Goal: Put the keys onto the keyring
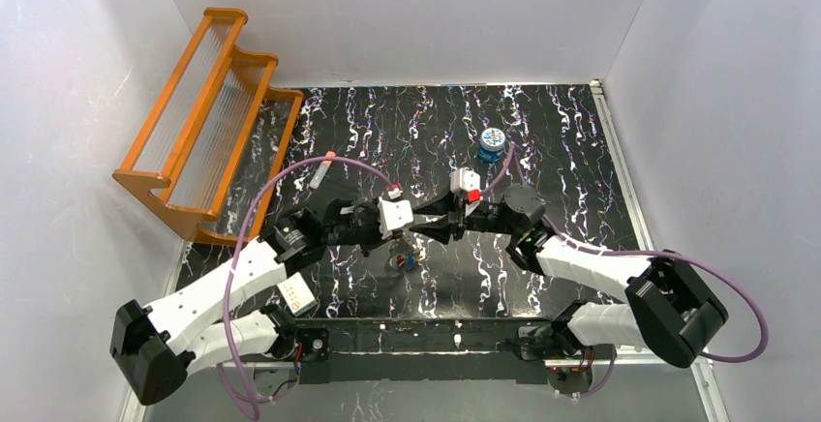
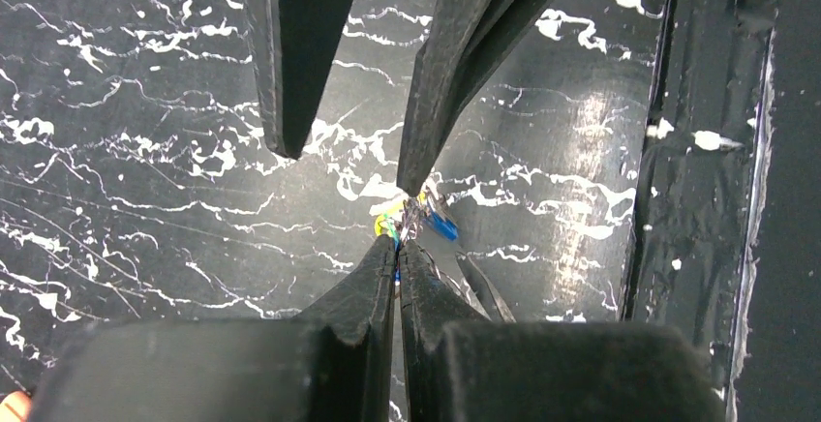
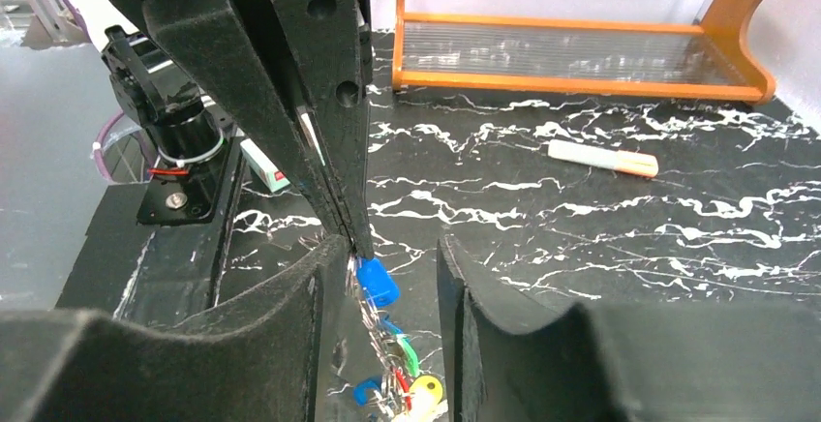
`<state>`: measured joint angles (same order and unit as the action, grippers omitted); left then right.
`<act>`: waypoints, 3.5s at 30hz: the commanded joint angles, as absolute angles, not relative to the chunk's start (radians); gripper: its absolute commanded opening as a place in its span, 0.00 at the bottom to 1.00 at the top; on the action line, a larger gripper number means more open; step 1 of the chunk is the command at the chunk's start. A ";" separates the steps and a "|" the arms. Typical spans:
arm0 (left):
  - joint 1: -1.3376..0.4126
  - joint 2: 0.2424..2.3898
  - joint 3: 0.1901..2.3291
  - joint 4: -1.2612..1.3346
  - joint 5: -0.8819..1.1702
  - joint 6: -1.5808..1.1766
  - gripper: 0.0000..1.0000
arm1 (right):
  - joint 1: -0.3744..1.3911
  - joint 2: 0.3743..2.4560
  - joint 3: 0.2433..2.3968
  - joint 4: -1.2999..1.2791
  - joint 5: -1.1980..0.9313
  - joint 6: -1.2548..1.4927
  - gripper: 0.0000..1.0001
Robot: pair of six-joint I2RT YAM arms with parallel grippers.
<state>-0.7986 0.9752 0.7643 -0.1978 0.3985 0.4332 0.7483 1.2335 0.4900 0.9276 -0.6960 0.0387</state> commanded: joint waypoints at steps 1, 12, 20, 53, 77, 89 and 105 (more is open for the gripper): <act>-0.805 1.028 0.877 -0.381 0.379 0.505 0.00 | 0.751 1.252 0.555 0.845 -0.726 0.002 0.45; -0.821 1.113 0.939 -0.443 0.357 0.517 0.00 | 0.805 1.316 0.602 0.753 -0.737 -0.039 0.36; -0.824 1.114 0.925 -0.421 0.361 0.516 0.00 | 0.824 1.356 0.599 0.729 -0.711 -0.051 0.41; -0.826 0.666 0.548 0.034 0.236 0.313 0.28 | 0.823 1.307 0.423 1.115 -0.722 0.050 0.01; -0.826 0.621 0.394 0.250 0.455 0.234 0.09 | 0.824 1.308 0.425 1.255 -0.811 0.124 0.01; -0.826 0.644 0.348 0.253 0.407 0.198 0.24 | 0.824 1.305 0.437 1.267 -0.806 0.134 0.01; -0.825 0.631 0.418 0.194 0.399 0.206 0.36 | 0.824 1.311 0.442 1.273 -0.798 0.140 0.01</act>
